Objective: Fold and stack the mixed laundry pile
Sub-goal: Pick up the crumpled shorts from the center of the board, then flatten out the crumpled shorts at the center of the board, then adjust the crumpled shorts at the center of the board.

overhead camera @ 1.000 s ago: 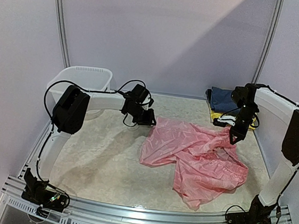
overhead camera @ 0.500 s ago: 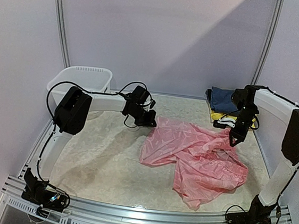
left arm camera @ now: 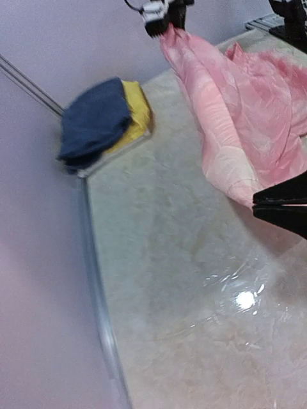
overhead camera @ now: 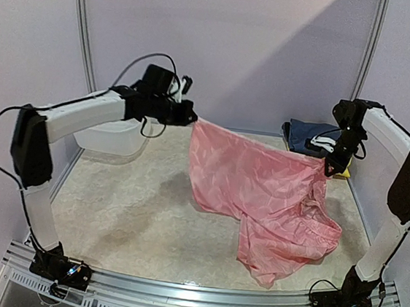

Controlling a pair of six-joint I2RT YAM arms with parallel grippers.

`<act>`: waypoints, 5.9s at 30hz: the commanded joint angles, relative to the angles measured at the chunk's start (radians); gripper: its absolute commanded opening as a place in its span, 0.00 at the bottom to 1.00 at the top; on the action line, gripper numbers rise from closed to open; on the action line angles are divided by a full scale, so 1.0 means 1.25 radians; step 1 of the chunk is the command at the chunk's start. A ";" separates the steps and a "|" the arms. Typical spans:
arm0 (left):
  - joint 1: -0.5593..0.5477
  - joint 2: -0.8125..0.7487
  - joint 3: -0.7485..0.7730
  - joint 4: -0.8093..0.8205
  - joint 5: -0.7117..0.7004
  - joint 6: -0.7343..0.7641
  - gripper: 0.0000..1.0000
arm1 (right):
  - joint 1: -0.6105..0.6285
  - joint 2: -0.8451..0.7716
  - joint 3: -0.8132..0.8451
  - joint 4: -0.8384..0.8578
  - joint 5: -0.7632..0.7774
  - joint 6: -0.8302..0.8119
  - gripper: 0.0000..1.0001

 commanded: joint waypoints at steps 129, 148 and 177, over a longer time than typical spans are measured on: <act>-0.111 -0.440 -0.803 0.130 0.148 -0.009 0.48 | 0.007 0.195 -0.157 0.180 -0.367 0.098 0.40; -0.245 -0.256 -0.778 0.218 0.251 0.047 0.65 | -0.128 0.155 -0.321 0.155 -0.408 0.105 0.00; -0.007 0.158 0.259 -0.489 -0.003 0.198 0.41 | -0.128 0.088 -0.241 0.030 -0.521 0.165 0.17</act>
